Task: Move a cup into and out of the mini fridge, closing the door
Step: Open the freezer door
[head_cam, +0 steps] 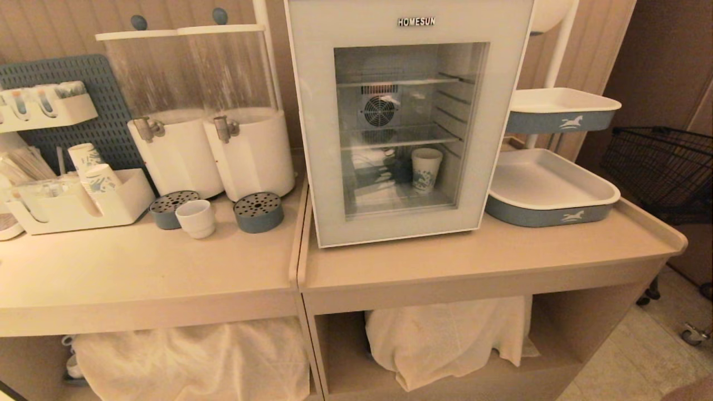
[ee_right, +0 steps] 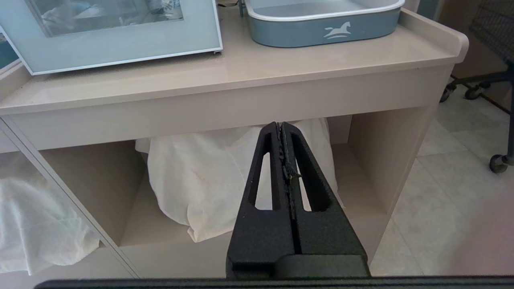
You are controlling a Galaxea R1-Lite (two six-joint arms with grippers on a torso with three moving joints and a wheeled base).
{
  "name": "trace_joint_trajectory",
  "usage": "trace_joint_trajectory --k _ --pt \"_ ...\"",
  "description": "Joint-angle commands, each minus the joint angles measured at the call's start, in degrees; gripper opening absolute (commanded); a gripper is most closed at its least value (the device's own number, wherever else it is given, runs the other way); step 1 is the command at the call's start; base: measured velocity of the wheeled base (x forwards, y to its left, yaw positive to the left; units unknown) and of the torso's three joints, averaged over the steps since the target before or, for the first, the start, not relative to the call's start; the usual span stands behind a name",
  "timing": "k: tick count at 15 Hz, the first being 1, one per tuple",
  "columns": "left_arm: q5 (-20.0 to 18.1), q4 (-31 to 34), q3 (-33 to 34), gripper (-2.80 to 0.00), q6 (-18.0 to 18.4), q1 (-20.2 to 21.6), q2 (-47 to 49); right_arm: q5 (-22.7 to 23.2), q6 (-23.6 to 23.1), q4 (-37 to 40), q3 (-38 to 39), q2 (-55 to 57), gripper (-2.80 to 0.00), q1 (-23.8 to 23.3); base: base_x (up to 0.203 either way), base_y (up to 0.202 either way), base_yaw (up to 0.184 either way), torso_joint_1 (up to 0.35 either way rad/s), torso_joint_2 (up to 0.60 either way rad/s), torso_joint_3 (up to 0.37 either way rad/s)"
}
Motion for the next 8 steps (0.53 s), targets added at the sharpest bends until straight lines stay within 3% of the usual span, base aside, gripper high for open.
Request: trace_joint_trajectory --k 1,8 --pt "0.00 -0.01 0.03 -2.80 -0.05 0.06 -0.02 0.00 0.01 -0.02 0.00 -0.01 -2.80 0.04 0.000 0.000 0.000 0.000 0.00 0.000" --pt "0.00 -0.01 -0.01 -2.80 -0.05 0.02 0.06 0.00 0.01 -0.02 0.00 -0.01 -2.80 0.04 0.000 0.000 0.000 0.000 0.00 0.000"
